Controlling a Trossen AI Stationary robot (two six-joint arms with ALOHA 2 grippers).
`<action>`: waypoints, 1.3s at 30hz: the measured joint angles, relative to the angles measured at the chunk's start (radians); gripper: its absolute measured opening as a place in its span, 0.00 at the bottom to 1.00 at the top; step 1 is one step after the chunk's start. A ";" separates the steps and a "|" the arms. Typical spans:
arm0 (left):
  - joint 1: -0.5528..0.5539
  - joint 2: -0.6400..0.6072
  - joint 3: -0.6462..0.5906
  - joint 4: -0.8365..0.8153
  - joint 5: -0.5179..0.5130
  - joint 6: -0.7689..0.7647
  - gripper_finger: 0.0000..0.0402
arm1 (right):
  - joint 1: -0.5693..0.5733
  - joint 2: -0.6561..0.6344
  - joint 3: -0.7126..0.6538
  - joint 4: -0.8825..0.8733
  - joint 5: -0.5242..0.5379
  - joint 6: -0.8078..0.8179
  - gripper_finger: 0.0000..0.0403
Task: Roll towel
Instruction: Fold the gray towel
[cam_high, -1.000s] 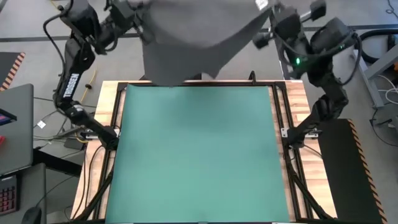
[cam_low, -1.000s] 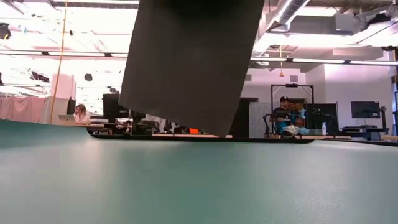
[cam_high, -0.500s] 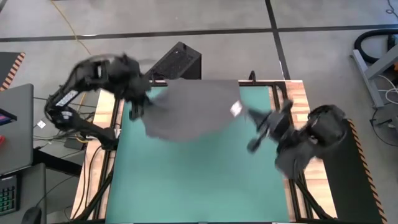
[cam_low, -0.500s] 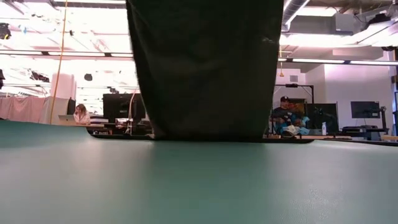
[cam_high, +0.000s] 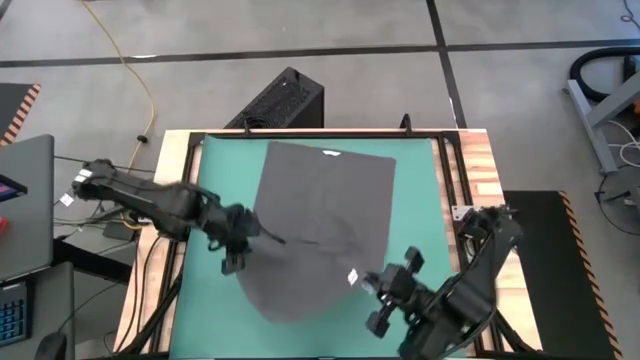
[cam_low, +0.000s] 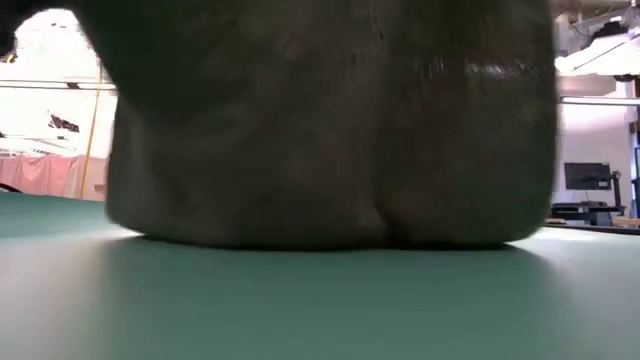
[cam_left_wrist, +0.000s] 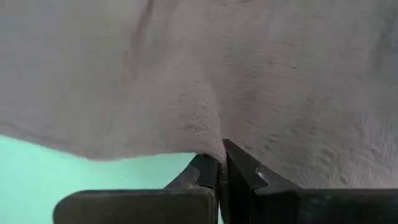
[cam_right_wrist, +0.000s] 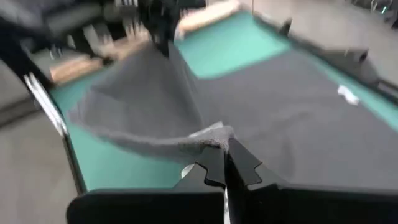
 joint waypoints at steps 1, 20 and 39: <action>-0.020 0.001 -0.038 0.039 0.003 -0.036 0.00 | -0.003 0.017 0.000 -0.001 -0.027 0.021 0.02; -0.363 0.001 -0.273 0.261 0.013 -0.142 0.43 | -0.017 0.101 0.001 -0.003 -0.226 0.092 0.02; -0.808 0.383 -0.074 0.536 -0.778 -0.267 0.24 | -0.087 0.101 -0.005 0.010 -0.230 0.087 0.02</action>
